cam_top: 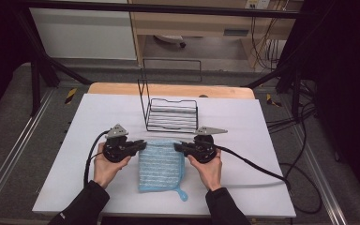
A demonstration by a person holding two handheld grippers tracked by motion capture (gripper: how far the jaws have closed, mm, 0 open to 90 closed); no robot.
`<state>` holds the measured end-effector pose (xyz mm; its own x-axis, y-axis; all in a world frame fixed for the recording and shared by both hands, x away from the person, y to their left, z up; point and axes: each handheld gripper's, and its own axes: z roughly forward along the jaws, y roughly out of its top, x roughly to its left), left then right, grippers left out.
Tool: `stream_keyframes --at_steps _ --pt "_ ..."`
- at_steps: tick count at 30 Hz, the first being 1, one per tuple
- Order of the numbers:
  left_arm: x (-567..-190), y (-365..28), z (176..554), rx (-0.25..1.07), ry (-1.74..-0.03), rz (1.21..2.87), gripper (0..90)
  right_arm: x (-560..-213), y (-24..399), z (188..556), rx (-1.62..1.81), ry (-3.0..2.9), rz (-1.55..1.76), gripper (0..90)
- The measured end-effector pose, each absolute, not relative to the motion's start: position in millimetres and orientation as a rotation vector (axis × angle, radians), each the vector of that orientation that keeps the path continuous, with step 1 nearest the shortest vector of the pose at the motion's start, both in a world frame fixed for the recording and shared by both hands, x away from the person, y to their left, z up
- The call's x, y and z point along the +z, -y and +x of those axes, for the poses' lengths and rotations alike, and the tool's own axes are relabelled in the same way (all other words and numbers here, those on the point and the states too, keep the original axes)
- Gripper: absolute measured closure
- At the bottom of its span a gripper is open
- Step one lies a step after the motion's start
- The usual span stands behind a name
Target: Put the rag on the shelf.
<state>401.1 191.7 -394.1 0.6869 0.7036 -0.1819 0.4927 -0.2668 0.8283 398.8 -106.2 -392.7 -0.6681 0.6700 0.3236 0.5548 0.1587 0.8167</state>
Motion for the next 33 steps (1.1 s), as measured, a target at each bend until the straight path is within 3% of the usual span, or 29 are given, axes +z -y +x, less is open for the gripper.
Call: stream_keyframes --at_steps 33 --pt "-345.1 -191.7 376.8 0.371 -0.826 1.788 81.6 -332.0 113.2 374.6 1.625 -2.174 1.035 80.3"
